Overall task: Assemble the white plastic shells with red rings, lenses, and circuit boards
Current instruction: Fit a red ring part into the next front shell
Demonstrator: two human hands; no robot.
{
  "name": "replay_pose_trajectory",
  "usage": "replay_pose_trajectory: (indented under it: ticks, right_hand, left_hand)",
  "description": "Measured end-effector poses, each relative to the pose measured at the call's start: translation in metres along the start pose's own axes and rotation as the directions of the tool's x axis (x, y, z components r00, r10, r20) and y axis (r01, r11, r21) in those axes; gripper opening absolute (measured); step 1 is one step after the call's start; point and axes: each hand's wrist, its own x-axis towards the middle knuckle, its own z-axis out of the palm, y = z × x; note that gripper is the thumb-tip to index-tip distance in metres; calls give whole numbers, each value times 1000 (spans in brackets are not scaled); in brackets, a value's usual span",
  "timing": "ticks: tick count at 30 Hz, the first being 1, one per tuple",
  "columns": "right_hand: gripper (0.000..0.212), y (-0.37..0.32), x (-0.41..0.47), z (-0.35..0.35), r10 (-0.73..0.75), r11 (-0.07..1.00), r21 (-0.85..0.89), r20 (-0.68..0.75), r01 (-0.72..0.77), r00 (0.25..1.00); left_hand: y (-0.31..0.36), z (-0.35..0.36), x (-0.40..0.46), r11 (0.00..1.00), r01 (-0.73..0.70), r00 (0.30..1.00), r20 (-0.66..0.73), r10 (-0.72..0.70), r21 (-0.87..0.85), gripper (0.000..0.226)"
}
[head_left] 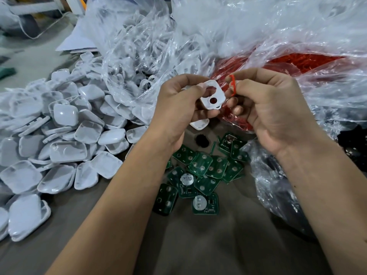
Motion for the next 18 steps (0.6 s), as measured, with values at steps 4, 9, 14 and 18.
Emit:
replay_pose_trajectory:
  ticks: [4,9,14,18]
  right_hand:
    - [13,2,1,-1,-16,999,-37,-14,15,1000]
    - [13,2,1,-2,-16,999,-49,-11,15,1000]
    - [16,2,0,-1,-10,999,-45,-7,10,1000]
    - [14,1,0,-1,-15,999,-49,-3,15,1000]
  left_hand:
    - [0,-1,0,1000,-12,1000,4,12,-8,10]
    - [1,-2,-1,997,-72,997,37,72,3,14]
    - [1,-2,-3,982,-133,990,63,126,137,32]
    - [2,-2,-4,963,-183,982,82,170,197,38]
